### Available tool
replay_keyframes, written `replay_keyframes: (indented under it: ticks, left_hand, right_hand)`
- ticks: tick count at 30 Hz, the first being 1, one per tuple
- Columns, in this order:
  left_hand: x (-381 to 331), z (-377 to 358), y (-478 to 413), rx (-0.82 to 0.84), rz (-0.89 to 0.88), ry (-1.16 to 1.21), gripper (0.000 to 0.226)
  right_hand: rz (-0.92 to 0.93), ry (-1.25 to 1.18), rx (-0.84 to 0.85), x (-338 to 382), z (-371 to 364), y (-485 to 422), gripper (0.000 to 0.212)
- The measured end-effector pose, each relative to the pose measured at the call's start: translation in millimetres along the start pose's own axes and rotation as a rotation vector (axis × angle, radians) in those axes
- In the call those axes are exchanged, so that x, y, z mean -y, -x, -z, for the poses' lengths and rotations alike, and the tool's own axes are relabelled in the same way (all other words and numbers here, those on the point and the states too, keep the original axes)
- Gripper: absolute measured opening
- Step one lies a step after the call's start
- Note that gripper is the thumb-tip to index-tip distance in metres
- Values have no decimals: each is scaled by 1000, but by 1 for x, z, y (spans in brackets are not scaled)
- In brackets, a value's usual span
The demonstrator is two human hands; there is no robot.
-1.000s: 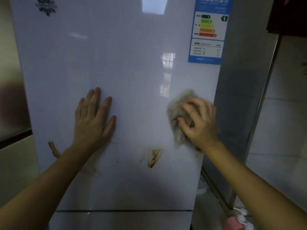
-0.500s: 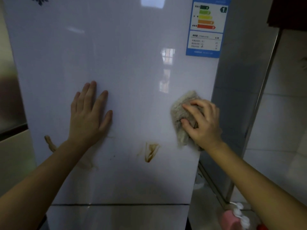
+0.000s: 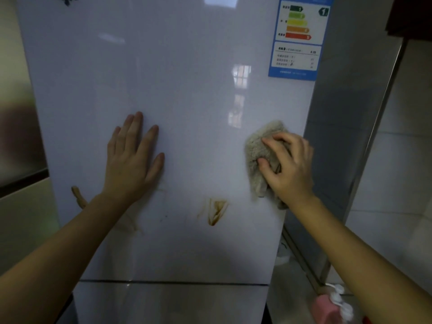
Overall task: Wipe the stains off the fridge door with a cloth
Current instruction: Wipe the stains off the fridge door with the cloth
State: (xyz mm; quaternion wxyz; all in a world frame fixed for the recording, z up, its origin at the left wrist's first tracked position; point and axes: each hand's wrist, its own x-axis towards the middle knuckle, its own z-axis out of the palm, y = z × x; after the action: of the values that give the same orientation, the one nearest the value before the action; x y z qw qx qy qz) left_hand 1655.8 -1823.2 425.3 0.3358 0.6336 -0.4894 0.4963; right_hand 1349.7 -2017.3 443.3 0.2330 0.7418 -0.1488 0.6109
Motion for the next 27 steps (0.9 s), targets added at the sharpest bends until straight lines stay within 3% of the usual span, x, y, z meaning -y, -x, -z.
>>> replay_keyframes:
  ticks: [2,8,11,18,22,27]
  left_hand:
    - [0,0,0,7,1,0,61]
    - [3,2,-2,21,-17,2,61]
    - [7,5,-2,30,-45,-11,59]
    - [20,13,-6,17,-127,-55,53]
    - [32,19,-7,3,-152,-33,51]
    - [72,32,15,-46,-12,-22,47]
  right_hand:
    - [26,-5,30,9,-5,16,40]
    - [408,-41,235,32,-24,73,37]
    - [403,-29,211,32,-23,55,37]
    - [98,-40,36,54,-31,-18,37]
    - [281,-84,116,80,-49,3,36]
    - [436,-109,192,97,-58,9,33]
